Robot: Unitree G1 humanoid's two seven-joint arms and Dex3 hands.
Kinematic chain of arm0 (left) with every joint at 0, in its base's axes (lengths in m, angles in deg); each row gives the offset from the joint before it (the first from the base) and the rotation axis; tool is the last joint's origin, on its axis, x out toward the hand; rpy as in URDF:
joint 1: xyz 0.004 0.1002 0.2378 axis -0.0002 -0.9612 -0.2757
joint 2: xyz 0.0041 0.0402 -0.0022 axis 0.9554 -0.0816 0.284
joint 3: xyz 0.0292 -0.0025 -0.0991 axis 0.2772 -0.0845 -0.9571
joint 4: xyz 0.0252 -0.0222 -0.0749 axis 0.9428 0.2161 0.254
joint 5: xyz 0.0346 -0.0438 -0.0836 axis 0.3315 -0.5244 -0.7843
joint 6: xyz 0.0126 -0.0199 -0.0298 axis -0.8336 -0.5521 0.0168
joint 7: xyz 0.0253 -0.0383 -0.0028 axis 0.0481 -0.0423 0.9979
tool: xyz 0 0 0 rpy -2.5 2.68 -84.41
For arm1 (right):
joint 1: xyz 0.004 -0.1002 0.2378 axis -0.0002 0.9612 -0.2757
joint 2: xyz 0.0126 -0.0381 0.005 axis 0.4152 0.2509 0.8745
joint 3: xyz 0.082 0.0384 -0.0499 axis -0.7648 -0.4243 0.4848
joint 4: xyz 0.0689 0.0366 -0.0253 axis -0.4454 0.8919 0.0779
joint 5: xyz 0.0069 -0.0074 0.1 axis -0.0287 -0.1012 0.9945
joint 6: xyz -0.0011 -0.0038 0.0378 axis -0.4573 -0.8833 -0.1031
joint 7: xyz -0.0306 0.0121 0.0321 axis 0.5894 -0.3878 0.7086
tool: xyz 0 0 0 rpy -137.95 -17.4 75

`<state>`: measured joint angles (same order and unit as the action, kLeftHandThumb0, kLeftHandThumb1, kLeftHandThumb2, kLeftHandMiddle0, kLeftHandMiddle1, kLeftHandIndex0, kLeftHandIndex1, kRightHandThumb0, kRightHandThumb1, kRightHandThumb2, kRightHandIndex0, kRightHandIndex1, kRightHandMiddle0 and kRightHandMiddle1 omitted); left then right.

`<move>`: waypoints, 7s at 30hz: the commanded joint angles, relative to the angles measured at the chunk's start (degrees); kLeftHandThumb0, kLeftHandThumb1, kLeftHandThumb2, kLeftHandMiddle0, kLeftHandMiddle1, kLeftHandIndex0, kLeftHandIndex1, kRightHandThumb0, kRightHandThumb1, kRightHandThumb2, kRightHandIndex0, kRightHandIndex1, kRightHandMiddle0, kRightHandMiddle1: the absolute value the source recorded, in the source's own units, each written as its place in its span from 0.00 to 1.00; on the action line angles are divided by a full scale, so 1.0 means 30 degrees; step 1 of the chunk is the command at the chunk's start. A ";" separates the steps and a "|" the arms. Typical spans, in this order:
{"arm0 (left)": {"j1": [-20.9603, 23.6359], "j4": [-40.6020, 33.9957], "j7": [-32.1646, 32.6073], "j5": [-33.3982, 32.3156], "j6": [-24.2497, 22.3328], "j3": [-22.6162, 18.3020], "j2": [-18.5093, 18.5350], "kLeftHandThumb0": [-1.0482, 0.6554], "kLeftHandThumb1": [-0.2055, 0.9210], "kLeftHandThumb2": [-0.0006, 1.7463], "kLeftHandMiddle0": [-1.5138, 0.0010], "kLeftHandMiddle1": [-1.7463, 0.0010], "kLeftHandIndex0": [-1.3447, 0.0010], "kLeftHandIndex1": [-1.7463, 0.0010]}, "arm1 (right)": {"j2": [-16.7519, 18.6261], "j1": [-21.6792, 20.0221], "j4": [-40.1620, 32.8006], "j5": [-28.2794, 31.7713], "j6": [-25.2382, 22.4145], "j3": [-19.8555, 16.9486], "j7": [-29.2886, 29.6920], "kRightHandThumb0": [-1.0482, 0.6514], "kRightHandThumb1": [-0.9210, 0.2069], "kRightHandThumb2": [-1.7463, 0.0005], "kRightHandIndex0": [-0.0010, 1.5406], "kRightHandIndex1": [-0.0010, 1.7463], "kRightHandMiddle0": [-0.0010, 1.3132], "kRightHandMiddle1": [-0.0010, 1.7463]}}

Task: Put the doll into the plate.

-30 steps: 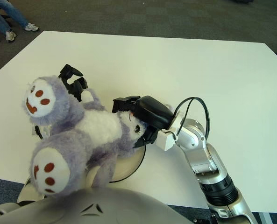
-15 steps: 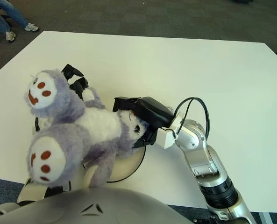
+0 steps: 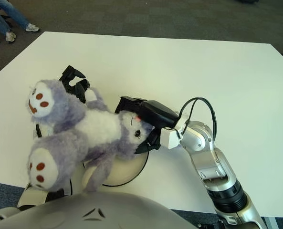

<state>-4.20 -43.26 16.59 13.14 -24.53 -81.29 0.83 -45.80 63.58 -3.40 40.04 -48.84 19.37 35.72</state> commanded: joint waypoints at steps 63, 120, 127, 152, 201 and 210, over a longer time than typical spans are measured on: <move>-0.1294 0.1586 -0.0231 -0.0246 -0.0112 -0.0069 -0.0218 0.35 0.55 0.68 0.26 0.00 0.61 0.00 | -0.1764 -0.0389 0.1447 -0.0026 -0.1670 -0.5765 0.3490 0.39 0.62 0.41 0.10 0.43 0.00 0.47; -0.1418 0.0542 0.1518 0.0321 -0.1838 -0.0769 0.0356 0.35 0.55 0.68 0.27 0.00 0.61 0.00 | 0.3527 -0.4199 1.6943 -0.1050 0.3184 -0.7361 1.7618 0.27 0.34 0.52 0.11 0.57 0.00 0.66; -0.1445 0.0338 0.1681 0.0356 -0.2211 -0.0781 0.0374 0.35 0.55 0.69 0.28 0.00 0.60 0.00 | 0.4002 -0.4262 1.7497 -0.0367 0.3753 -0.7453 1.7960 0.27 0.33 0.52 0.11 0.57 0.00 0.71; -0.1484 0.0268 0.1518 0.0420 -0.2325 -0.0674 0.0449 0.36 0.58 0.66 0.31 0.00 0.62 0.00 | 0.4445 -0.5170 2.1752 -0.0321 0.5516 -0.7250 2.0096 0.14 0.17 0.66 0.04 0.51 0.06 0.76; -0.1522 0.0197 0.1409 0.0339 -0.2368 -0.0670 0.0527 0.36 0.57 0.67 0.30 0.00 0.62 0.00 | 0.5336 -0.4810 2.2088 0.3563 0.5490 -0.7896 1.6631 0.36 0.44 0.33 0.67 1.00 0.40 1.00; -0.1544 0.0178 0.1396 0.0338 -0.2376 -0.0655 0.0525 0.36 0.57 0.67 0.29 0.00 0.62 0.00 | 0.5470 -0.4617 2.1699 0.4253 0.5580 -0.8068 1.5986 0.35 0.47 0.31 0.68 1.00 0.42 1.00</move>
<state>-4.45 -44.76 21.21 14.43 -31.66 -83.10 2.46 -30.30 48.48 61.81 51.78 -31.34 -4.53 84.71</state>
